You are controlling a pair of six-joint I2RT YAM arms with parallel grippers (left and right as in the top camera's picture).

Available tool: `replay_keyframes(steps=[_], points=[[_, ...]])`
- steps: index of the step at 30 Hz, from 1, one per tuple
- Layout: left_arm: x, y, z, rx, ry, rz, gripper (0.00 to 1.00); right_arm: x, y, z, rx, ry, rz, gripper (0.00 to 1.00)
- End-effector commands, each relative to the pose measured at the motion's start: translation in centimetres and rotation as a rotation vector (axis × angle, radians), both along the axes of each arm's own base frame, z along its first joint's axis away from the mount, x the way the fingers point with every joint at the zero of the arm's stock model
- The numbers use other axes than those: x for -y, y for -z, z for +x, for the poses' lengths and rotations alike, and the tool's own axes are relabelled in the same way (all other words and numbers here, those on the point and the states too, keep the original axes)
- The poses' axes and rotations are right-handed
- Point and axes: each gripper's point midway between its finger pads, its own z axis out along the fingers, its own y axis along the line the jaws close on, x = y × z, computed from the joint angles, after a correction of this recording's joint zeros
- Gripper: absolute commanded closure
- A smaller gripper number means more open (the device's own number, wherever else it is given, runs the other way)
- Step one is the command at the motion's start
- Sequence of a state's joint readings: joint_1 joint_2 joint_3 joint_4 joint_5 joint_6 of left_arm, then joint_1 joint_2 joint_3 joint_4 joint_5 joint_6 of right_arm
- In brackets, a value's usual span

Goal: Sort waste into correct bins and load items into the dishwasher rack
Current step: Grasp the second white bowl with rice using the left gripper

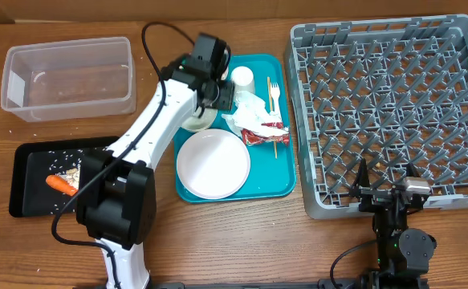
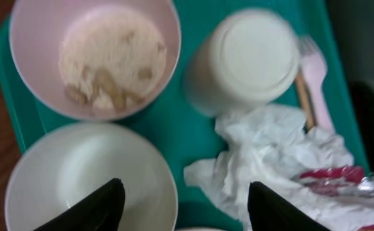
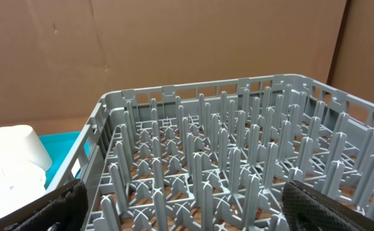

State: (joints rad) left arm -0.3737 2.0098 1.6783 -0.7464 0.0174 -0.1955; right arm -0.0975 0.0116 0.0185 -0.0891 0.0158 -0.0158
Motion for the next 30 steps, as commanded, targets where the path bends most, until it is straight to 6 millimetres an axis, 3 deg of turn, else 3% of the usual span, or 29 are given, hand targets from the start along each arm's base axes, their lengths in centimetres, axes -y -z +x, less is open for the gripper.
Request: replay_keyframes(steps=[1, 9, 15, 19, 30], points=[[0.6, -3.1, 2.7, 0.145, 0.107, 0.051, 0.30, 0.2, 0.1, 0.0, 0.006, 0.011, -0.005, 0.00], [0.4, -2.0, 5.6, 0.252, 0.206, 0.153, 0.23, 0.2, 0.1, 0.0, 0.006, 0.011, -0.005, 0.00], [-0.5, 1.0, 5.8, 0.216, 0.273, 0.264, 0.24, 0.2, 0.1, 0.0, 0.006, 0.011, -0.005, 0.00], [-0.6, 1.4, 5.9, 0.214, 0.287, 0.281, 0.29, 0.2, 0.1, 0.0, 0.006, 0.011, -0.005, 0.00], [-1.4, 5.3, 6.4, 0.172, 0.350, 0.377, 0.22, 0.2, 0.1, 0.0, 0.006, 0.011, -0.005, 0.00]])
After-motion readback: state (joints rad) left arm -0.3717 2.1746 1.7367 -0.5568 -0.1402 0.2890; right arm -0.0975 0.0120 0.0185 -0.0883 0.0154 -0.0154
